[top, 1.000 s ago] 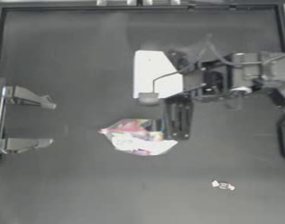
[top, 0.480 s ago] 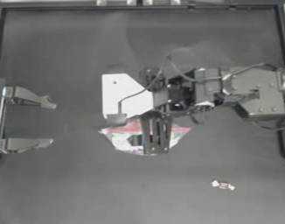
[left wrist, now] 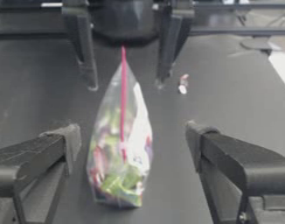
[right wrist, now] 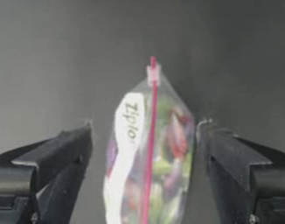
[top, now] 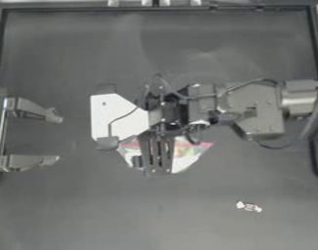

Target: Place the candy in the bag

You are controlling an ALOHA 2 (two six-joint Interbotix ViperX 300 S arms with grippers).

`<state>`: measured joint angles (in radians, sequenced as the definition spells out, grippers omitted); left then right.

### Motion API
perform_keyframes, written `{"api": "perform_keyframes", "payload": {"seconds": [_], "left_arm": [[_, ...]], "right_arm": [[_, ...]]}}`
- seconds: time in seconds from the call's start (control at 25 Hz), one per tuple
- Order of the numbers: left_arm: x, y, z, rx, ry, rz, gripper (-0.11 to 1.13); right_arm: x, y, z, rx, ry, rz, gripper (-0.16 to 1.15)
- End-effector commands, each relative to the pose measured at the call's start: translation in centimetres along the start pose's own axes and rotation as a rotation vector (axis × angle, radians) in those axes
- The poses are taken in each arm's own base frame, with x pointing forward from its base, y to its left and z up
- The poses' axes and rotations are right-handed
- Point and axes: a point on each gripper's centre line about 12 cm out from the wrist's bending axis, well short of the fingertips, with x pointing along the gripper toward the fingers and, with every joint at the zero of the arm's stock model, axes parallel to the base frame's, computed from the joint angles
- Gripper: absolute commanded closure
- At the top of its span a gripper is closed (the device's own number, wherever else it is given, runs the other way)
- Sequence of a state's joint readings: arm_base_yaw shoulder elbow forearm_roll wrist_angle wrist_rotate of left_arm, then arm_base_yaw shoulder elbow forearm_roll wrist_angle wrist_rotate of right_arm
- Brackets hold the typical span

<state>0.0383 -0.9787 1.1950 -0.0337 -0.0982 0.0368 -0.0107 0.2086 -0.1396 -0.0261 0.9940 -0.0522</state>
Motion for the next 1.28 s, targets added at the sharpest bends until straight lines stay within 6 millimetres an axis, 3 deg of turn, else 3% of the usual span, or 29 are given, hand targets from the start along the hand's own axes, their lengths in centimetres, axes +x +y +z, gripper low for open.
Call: {"api": "perform_keyframes", "payload": {"seconds": [0.04,1.28], "left_arm": [[0.3,0.0,0.0,-0.001,0.008,0.0,0.01],[0.1,0.0,-0.7,-0.004,0.018,0.0,0.01]], "right_arm": [[-1.1,-0.1,1.4,-0.011,-0.041,-0.001,0.0],[3.4,-0.2,2.6,-0.049,0.002,-0.001,0.0]]}}
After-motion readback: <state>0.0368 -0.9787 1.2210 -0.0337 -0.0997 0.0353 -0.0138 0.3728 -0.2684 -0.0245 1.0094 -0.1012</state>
